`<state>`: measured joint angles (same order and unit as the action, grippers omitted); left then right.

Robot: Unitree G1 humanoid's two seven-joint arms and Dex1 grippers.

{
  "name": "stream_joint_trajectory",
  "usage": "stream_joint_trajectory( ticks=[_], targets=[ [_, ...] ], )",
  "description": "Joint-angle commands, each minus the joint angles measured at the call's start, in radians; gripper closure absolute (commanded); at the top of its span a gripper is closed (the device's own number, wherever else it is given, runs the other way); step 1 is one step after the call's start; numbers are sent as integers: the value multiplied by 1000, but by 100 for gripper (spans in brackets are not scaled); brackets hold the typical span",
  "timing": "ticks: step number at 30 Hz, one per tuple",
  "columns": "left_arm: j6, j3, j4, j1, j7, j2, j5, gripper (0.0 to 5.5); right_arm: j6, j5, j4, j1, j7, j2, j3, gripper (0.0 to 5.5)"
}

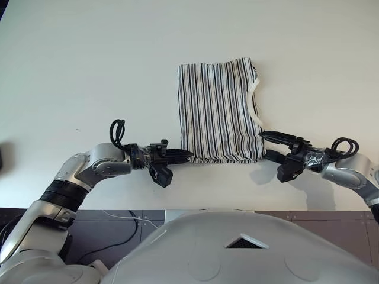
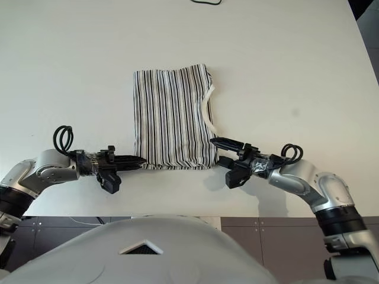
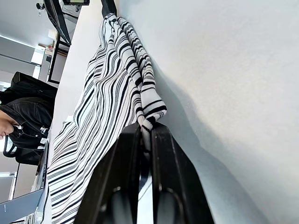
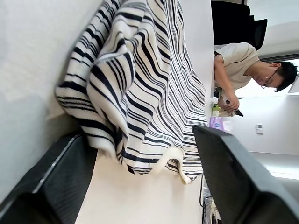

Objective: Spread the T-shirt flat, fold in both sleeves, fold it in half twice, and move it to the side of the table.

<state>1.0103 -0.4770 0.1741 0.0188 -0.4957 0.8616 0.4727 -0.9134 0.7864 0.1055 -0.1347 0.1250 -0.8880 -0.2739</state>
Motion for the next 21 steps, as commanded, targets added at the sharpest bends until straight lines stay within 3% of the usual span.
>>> stream_joint_trajectory(
  ticks=[1,8,18,21],
  targets=[
    [-3,-31,58,0,-57,26,44,536,32,277,173,22,-129,-30,-109,192],
    [18,-31,80,21,-72,23,41,536,-22,332,82,27,-265,-34,-188,192],
    [6,-23,70,7,-69,8,45,536,-26,227,41,13,-229,-88,-174,192],
    [6,-24,73,11,-69,5,46,536,-30,207,47,14,-209,-91,-176,252]
  ],
)
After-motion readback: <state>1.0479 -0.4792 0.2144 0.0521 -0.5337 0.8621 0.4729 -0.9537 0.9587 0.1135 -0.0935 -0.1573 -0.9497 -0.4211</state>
